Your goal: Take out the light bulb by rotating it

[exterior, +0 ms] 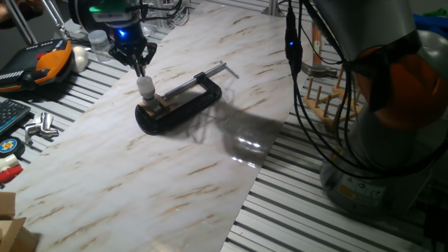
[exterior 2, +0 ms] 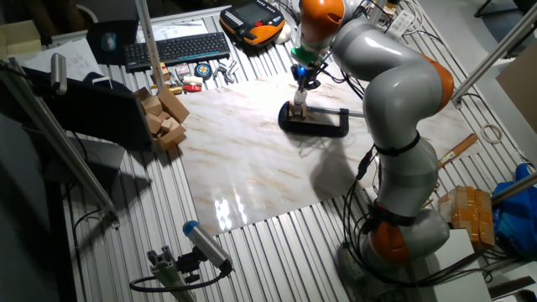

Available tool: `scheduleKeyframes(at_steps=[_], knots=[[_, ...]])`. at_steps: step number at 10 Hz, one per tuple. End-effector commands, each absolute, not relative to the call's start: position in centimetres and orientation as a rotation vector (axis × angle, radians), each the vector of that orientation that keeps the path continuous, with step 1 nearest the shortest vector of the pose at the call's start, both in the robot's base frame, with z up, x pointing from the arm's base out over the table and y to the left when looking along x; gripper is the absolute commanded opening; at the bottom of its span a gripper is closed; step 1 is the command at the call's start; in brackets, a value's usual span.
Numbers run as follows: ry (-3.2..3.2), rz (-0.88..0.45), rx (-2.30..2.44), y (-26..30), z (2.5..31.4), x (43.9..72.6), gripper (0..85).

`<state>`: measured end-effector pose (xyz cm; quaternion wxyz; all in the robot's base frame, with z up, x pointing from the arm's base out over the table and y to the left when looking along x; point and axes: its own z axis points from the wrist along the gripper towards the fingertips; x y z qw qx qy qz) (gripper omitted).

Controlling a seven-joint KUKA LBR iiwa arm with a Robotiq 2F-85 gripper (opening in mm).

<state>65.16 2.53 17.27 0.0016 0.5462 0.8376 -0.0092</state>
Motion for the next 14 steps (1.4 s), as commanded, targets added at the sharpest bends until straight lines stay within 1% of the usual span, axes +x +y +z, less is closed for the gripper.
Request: scheduleKeyframes(at_steps=[1, 5, 8, 14], knots=[[1.175, -0.029, 2.93, 2.52, 17.16, 65.21, 17.0], [0.859, -0.054, 3.005, 2.49, 17.25, 65.21, 17.0], [0.664, -0.096, 3.076, 2.51, 17.21, 65.24, 17.0], [0.64, -0.095, 3.068, 2.46, 17.23, 65.24, 17.0]])
